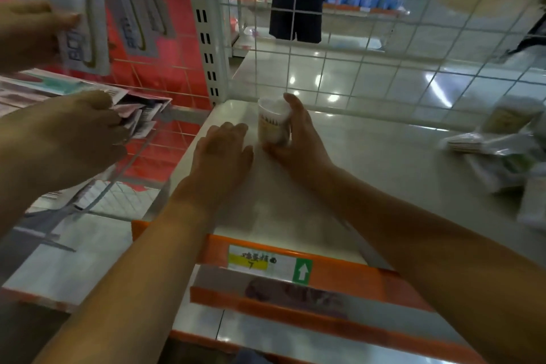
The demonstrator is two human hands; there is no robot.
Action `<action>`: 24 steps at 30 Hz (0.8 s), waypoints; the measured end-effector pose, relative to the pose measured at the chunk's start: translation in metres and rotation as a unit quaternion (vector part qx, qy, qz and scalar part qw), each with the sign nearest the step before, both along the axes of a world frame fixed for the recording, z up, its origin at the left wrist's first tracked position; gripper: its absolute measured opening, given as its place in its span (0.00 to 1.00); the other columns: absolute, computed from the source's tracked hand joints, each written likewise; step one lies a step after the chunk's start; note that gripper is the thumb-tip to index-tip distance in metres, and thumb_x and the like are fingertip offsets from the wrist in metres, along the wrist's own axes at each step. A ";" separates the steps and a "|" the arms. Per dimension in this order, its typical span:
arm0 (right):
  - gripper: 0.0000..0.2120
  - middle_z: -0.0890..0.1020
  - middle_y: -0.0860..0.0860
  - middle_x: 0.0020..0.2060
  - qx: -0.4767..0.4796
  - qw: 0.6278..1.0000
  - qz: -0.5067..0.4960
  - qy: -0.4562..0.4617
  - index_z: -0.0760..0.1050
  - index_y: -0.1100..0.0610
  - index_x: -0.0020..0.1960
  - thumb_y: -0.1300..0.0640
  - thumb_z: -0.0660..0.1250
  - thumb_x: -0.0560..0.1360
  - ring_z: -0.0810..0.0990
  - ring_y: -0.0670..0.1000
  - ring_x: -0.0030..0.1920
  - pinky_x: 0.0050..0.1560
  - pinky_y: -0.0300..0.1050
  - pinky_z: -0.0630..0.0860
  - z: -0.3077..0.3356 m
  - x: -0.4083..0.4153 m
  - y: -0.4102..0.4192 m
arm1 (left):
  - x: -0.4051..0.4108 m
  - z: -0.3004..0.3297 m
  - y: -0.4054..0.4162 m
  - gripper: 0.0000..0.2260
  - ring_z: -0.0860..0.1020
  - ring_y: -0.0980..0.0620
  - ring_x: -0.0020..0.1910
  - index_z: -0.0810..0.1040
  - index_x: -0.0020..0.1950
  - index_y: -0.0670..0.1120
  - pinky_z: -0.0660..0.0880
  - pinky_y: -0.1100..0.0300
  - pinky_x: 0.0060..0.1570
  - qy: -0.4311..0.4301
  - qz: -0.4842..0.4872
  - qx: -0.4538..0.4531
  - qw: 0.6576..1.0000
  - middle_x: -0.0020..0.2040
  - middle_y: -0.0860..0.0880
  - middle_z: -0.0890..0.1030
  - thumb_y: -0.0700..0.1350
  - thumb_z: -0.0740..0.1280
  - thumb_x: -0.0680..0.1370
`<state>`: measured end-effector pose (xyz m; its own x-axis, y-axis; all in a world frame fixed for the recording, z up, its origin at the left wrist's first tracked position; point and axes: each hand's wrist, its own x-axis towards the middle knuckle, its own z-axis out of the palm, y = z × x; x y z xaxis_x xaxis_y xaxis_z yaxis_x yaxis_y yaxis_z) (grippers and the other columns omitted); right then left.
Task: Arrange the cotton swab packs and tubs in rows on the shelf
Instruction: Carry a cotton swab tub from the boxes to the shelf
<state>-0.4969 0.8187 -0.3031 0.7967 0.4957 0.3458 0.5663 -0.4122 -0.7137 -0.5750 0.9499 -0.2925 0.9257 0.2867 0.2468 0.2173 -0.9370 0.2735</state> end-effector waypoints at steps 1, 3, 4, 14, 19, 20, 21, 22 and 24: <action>0.41 0.65 0.58 0.67 0.000 1.000 0.001 -0.003 0.51 0.55 0.74 0.59 0.72 0.69 0.67 0.55 0.65 0.62 0.46 0.67 0.000 0.002 0.003 | 0.002 0.001 0.000 0.18 0.69 0.43 0.62 0.68 0.68 0.44 0.65 0.49 0.62 0.001 0.001 -0.006 1.000 0.64 0.43 0.72 0.47 0.60 0.78; 0.41 0.64 0.58 0.67 0.001 1.000 0.001 -0.008 0.51 0.55 0.74 0.58 0.72 0.70 0.67 0.56 0.66 0.64 0.49 0.67 -0.001 0.005 0.010 | 0.004 0.002 0.001 0.18 0.70 0.43 0.62 0.68 0.68 0.44 0.66 0.49 0.61 0.004 -0.001 -0.007 1.000 0.63 0.42 0.73 0.47 0.61 0.78; 0.41 0.64 0.58 0.68 0.002 1.000 0.001 -0.008 0.51 0.55 0.74 0.58 0.72 0.70 0.66 0.55 0.66 0.65 0.49 0.67 -0.001 0.007 0.012 | 0.005 0.003 0.002 0.19 0.70 0.43 0.61 0.68 0.68 0.44 0.66 0.49 0.60 0.007 -0.003 -0.001 1.000 0.63 0.42 0.73 0.47 0.61 0.78; 0.40 0.65 0.57 0.67 0.005 1.000 -0.016 -0.003 0.51 0.52 0.74 0.54 0.71 0.71 0.68 0.55 0.65 0.60 0.42 0.65 -0.005 0.022 0.036 | 0.016 0.002 0.011 0.16 0.73 0.43 0.58 0.71 0.65 0.42 0.69 0.49 0.56 0.005 -0.023 -0.012 1.000 0.61 0.42 0.75 0.45 0.60 0.78; 0.41 0.66 0.57 0.66 0.000 0.999 -0.037 -0.006 0.50 0.51 0.74 0.54 0.72 0.71 0.69 0.55 0.64 0.58 0.41 0.65 -0.008 0.030 0.049 | 0.024 0.000 0.014 0.14 0.74 0.44 0.54 0.75 0.61 0.42 0.69 0.52 0.51 -0.010 -0.020 -0.014 1.000 0.57 0.42 0.77 0.46 0.59 0.79; 0.41 0.65 0.57 0.66 -0.003 0.999 -0.040 -0.004 0.50 0.51 0.74 0.54 0.72 0.71 0.69 0.55 0.64 0.58 0.41 0.64 -0.008 0.031 0.051 | 0.025 -0.001 0.016 0.13 0.74 0.44 0.53 0.75 0.60 0.42 0.69 0.52 0.51 -0.011 -0.021 -0.016 1.000 0.56 0.42 0.77 0.45 0.59 0.79; 0.41 0.65 0.57 0.66 -0.004 0.999 -0.042 -0.002 0.50 0.51 0.74 0.54 0.72 0.71 0.68 0.55 0.64 0.57 0.40 0.63 -0.008 0.032 0.054 | 0.025 -0.002 0.017 0.13 0.74 0.43 0.52 0.75 0.59 0.42 0.70 0.51 0.50 -0.013 -0.023 -0.018 0.999 0.55 0.42 0.77 0.45 0.59 0.78; 0.41 0.65 0.56 0.66 -0.006 0.999 -0.044 0.000 0.49 0.50 0.74 0.54 0.72 0.71 0.68 0.55 0.65 0.57 0.40 0.63 -0.007 0.033 0.057 | 0.026 -0.003 0.019 0.12 0.74 0.43 0.51 0.76 0.57 0.41 0.70 0.51 0.49 -0.019 -0.026 -0.021 0.999 0.54 0.42 0.77 0.45 0.60 0.78; 0.41 0.65 0.56 0.67 -0.009 0.999 -0.046 0.004 0.49 0.50 0.75 0.54 0.71 0.71 0.68 0.55 0.65 0.59 0.41 0.64 -0.006 0.035 0.061 | 0.028 -0.005 0.023 0.11 0.74 0.42 0.49 0.77 0.54 0.40 0.71 0.50 0.47 -0.035 -0.033 -0.028 0.998 0.52 0.41 0.78 0.44 0.61 0.77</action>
<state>-0.4620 0.8798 -0.3096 0.8417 0.4259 0.3320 0.5203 -0.4749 -0.7098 -0.5468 0.9726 -0.2970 0.9244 0.2398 0.2967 0.1332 -0.9317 0.3380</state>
